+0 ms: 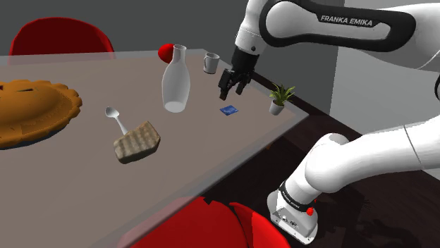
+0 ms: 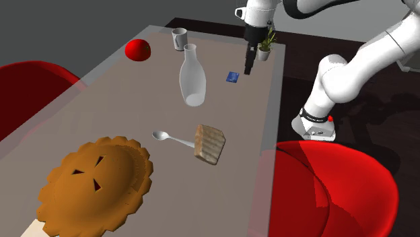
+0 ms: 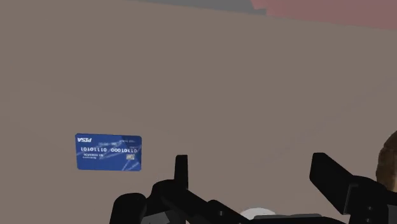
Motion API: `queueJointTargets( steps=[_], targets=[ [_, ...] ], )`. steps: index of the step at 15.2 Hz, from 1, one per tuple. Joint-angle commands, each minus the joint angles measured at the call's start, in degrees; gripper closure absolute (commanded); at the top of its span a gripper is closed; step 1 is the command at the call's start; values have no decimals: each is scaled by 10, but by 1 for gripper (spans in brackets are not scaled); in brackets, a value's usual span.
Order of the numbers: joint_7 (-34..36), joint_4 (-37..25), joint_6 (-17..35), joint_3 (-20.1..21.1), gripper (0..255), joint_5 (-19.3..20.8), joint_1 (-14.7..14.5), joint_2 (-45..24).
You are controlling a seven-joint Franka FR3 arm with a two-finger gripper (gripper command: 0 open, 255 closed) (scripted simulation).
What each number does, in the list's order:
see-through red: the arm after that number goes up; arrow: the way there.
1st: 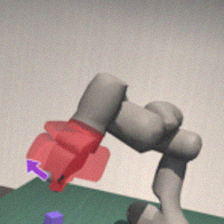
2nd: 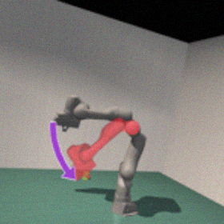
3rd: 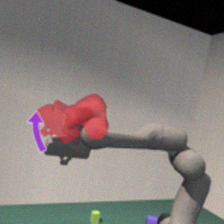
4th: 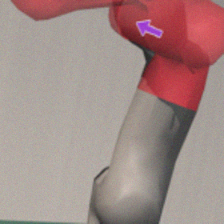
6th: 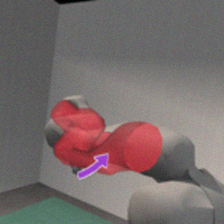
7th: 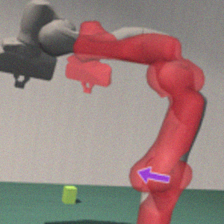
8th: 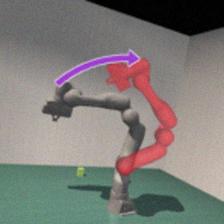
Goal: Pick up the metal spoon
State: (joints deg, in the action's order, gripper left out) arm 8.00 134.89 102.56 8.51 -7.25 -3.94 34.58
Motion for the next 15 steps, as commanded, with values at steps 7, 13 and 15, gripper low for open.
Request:
queueJointTargets(
  steps=[7, 13, 15],
  targets=[
    [122, -76, 75, 102, 0, 18, -9, -132],
    [227, -163, 108, 170, 0, 81, -11, -255],
    [265, -199, 112, 189, 0, 112, -15, -301]
  ],
)
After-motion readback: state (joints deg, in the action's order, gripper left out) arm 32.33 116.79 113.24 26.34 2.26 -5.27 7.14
